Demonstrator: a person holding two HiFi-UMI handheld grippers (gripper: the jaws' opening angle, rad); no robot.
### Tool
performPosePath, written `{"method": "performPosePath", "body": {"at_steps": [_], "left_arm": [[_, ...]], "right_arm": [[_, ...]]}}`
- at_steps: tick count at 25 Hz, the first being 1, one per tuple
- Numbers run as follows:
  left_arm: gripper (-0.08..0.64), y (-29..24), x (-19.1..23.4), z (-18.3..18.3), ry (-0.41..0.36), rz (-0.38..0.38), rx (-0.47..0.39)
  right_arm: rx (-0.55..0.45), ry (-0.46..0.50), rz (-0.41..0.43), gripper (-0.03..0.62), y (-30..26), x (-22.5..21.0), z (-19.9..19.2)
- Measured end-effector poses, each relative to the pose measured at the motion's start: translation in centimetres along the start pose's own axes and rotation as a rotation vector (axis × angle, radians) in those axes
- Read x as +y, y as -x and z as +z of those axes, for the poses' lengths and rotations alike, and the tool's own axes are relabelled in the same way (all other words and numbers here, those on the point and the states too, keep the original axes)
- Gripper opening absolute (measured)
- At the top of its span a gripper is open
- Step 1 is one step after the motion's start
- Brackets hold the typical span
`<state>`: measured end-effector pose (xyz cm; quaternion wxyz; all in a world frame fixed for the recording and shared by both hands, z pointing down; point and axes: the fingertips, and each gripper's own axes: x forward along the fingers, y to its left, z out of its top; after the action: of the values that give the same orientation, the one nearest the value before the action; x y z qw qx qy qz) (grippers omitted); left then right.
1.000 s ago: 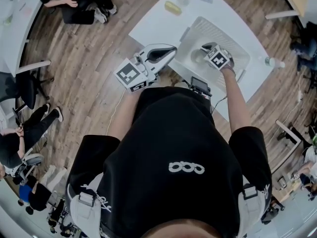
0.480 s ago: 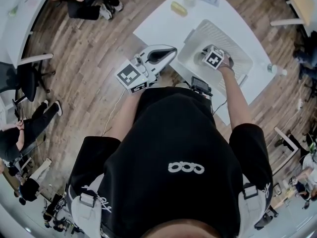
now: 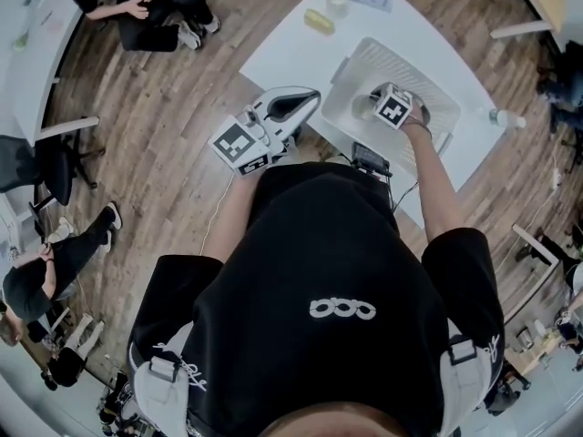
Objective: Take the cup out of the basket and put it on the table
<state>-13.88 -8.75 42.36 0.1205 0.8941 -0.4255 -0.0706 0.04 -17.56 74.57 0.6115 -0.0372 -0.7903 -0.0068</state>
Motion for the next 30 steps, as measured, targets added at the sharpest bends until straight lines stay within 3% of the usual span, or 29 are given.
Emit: {"method": "performPosePath", "body": {"at_steps": [8,15,24,30], "left_arm": [[0.009,-3.6,-1.7,0.1,-0.016,-0.147,0.03],[0.009,-8.1,-6.0,-1.0,-0.02,-0.318,0.077],[0.009,-14.4,-14.1,-3.0,-0.031,-0.525,0.143],[0.009,-17.4,-19.1,-5.0,-0.029,-0.597,0.181]], "right_arm": [[-0.256,-0.144,-0.206,0.04,11.8,-0.4,2.4],[-0.425,-0.296,-0.409,0.04,23.0,0.5,-0.3],[-0.512,-0.559,-0.607,0.04,31.6,2.7,-12.5],[-0.475,-0.721,-0.644,0.04,32.1,4.7,-22.3]]}}
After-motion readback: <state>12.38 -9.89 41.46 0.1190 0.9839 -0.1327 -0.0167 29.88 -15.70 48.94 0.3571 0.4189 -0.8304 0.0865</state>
